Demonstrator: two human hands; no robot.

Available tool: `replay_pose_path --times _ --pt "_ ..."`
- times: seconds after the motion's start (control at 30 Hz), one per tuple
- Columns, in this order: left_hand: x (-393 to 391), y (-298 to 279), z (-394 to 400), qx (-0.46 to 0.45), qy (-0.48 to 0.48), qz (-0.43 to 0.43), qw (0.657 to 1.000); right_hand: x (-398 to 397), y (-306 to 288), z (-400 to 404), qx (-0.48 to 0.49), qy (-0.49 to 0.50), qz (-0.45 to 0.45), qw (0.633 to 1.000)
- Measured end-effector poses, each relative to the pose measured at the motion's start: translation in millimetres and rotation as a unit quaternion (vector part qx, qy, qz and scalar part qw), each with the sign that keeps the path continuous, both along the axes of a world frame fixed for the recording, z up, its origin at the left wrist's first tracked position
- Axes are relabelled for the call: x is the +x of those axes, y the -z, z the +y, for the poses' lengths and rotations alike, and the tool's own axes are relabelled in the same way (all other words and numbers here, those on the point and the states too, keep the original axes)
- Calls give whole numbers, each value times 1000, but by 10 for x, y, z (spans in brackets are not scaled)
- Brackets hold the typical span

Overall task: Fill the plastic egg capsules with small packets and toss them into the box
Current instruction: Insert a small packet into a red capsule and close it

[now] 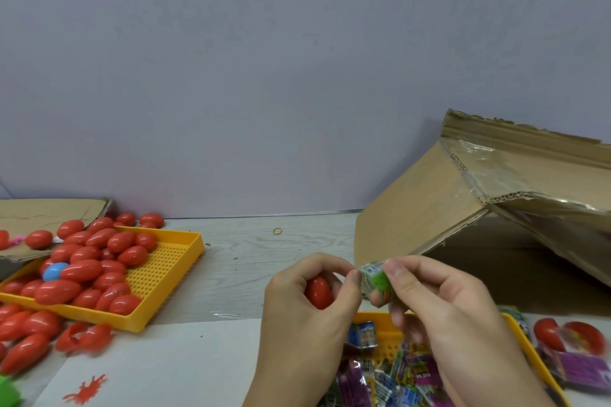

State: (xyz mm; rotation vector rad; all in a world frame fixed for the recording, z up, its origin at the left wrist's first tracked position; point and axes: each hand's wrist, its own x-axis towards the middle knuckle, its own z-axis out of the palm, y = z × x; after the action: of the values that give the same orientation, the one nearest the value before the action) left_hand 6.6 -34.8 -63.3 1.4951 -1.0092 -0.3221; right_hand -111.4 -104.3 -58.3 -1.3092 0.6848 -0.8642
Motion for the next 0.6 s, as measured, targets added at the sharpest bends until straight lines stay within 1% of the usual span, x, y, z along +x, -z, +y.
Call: replay_pose_path --times 0.13,0.3,0.37,0.47,0.5,0.53,0.6 --pt "8 2 -4 4 -6 13 1000 -7 -29 5 6 -4 34 999" --pt "16 -13 4 2 20 38 999 -19 -8 -13 2 60 63 996" --pt "39 -15 12 -6 30 88 996 -39 12 -38 1 92 83 992" --pt "73 2 -11 -10 42 197 980 -63 17 -59 0 116 96 989" --pt "75 14 -19 1 40 210 977 -67 17 -64 -2 119 96 988" --pt "71 32 -27 18 37 207 977 -69 20 -70 -6 122 97 988" --pt "55 59 -35 63 30 175 982 -76 23 -80 -12 129 102 986"
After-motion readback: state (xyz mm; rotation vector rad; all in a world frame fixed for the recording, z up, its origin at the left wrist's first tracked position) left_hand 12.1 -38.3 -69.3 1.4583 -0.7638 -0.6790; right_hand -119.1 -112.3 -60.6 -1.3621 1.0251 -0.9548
